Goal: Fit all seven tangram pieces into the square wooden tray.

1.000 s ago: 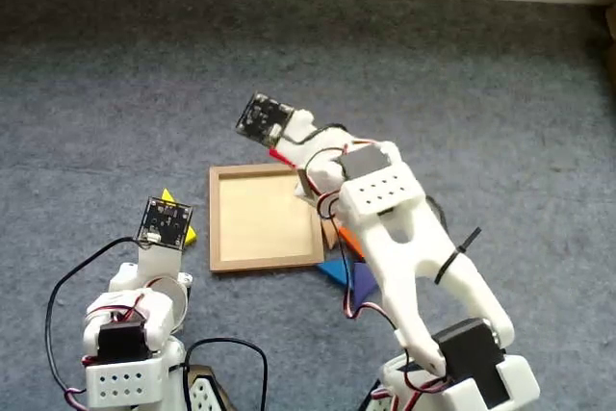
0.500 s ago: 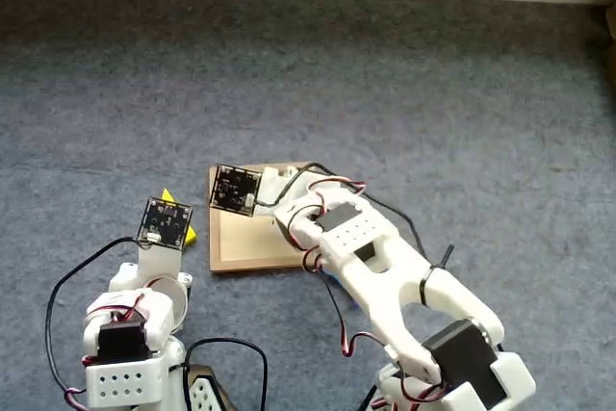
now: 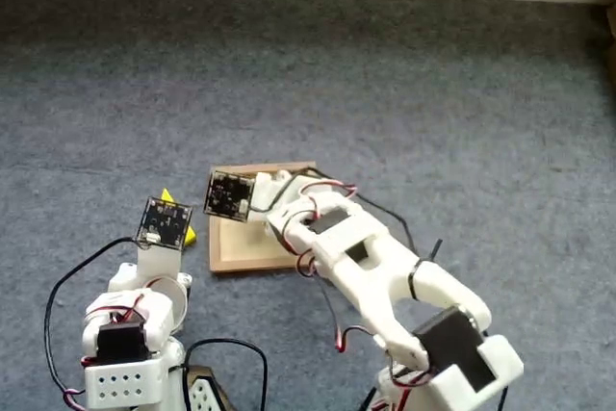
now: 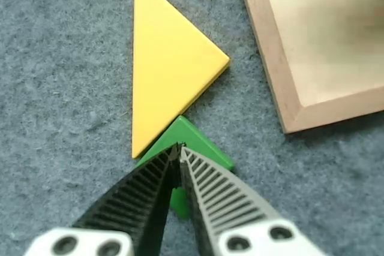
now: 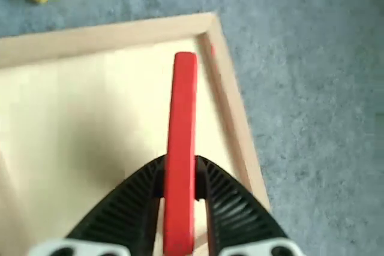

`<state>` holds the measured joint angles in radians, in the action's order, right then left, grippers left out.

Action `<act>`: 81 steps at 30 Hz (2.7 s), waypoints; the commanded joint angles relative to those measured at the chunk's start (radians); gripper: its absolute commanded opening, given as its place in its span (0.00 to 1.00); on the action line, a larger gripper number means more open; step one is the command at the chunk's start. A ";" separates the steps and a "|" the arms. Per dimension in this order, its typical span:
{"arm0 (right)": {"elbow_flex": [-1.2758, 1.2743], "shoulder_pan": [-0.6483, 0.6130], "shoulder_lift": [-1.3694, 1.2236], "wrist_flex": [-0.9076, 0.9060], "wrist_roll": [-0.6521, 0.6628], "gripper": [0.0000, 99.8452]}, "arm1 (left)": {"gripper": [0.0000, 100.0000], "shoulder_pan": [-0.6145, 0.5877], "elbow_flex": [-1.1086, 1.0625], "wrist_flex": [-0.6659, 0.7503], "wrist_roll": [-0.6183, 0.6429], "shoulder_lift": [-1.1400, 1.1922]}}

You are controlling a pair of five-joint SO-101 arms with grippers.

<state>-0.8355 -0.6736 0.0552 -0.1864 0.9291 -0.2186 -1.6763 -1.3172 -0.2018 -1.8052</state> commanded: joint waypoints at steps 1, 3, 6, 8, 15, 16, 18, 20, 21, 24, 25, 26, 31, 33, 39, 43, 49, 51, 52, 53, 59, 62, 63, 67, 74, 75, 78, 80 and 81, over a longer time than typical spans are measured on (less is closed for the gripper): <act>0.031 -0.008 -0.033 0.047 0.003 0.01 | 0.02 -0.008 -0.019 -0.005 0.006 -0.010; 0.041 -0.007 -0.039 0.045 0.003 0.02 | 0.02 -0.008 -0.019 -0.005 0.006 -0.010; 0.039 0.012 -0.039 0.045 0.002 0.14 | 0.02 -0.008 -0.019 -0.005 0.006 -0.010; 0.039 0.016 -0.039 0.045 -0.035 0.22 | 0.02 -0.008 -0.019 -0.005 0.006 -0.010; 0.038 -0.005 0.091 -0.042 -0.089 0.27 | 0.02 -0.008 -0.019 -0.005 0.006 -0.010; 0.038 -0.008 0.127 -0.094 -0.089 0.27 | 0.02 -0.008 -0.019 -0.005 0.006 -0.010; 0.039 -0.033 0.193 -0.176 -0.089 0.27 | 0.02 -0.008 -0.019 -0.005 0.006 -0.010; 0.036 -0.048 0.246 -0.249 -0.089 0.27 | 0.02 -0.008 -0.019 -0.005 0.006 -0.010; 0.036 -0.050 0.269 -0.294 -0.089 0.27 | 0.02 -0.008 -0.019 -0.005 0.006 -0.010; 0.036 -0.044 0.321 -0.401 -0.089 0.27 | 0.02 -0.008 -0.019 -0.005 0.006 -0.010; 0.036 -0.042 0.329 -0.423 -0.089 0.27 | 0.02 -0.008 -0.019 -0.005 0.006 -0.010; 0.036 -0.041 0.334 -0.437 -0.089 0.27 | 0.02 -0.008 -0.019 -0.005 0.006 -0.010; 0.038 -0.042 0.291 -0.440 -0.107 0.26 | 0.02 -0.008 -0.019 -0.005 0.006 -0.010; 0.044 -0.044 0.249 -0.404 -0.173 0.21 | 0.02 -0.008 -0.019 -0.005 0.006 -0.010; 0.047 -0.019 0.102 -0.292 -0.275 0.02 | 0.02 -0.008 -0.019 -0.005 0.006 -0.010; 0.105 0.019 0.013 -0.269 -0.273 0.03 | 0.02 -0.008 -0.019 -0.005 0.006 -0.010; 0.197 0.045 -0.076 -0.269 -0.275 0.03 | 0.02 -0.008 -0.019 -0.005 0.006 -0.010; 0.208 0.045 -0.076 -0.268 -0.276 0.03 | 0.02 -0.008 -0.019 -0.005 0.006 -0.010; 0.216 0.045 -0.074 -0.268 -0.279 0.03 | 0.02 -0.008 -0.019 -0.005 0.006 -0.010; 0.225 0.045 -0.074 -0.268 -0.301 0.03 | 0.02 -0.008 -0.019 -0.005 0.006 -0.010; 0.291 0.061 -0.082 -0.214 -0.410 0.03 | 0.02 -0.008 -0.019 -0.005 0.006 -0.010; 0.288 0.062 -0.082 -0.124 -0.423 0.03 | 0.02 -0.008 -0.019 -0.005 0.006 -0.010; 0.282 0.062 -0.082 -0.116 -0.423 0.03 | 0.02 -0.008 -0.019 -0.005 0.006 -0.010; 0.249 0.073 -0.022 -0.117 -0.422 0.03 | 0.02 -0.008 -0.019 -0.005 0.006 -0.010; 0.104 0.124 0.308 -0.252 -0.422 0.03 | 0.02 -0.008 -0.019 -0.005 0.006 -0.010; 0.074 0.136 0.361 -0.265 -0.422 0.03 | 0.02 -0.008 -0.019 -0.005 0.006 -0.010; -0.030 0.168 0.519 -0.291 -0.422 0.03 | 0.02 -0.008 -0.019 -0.005 0.006 -0.010; -0.102 0.185 0.615 -0.294 -0.422 0.03 | 0.02 -0.008 -0.019 -0.005 0.006 -0.010; -0.139 0.194 0.662 -0.294 -0.422 0.03 | 0.02 -0.008 -0.019 -0.005 0.006 -0.010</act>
<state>-0.9198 -0.5155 0.5570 -0.4733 0.5163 -0.2186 -1.6763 -1.3172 -0.2018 -1.8052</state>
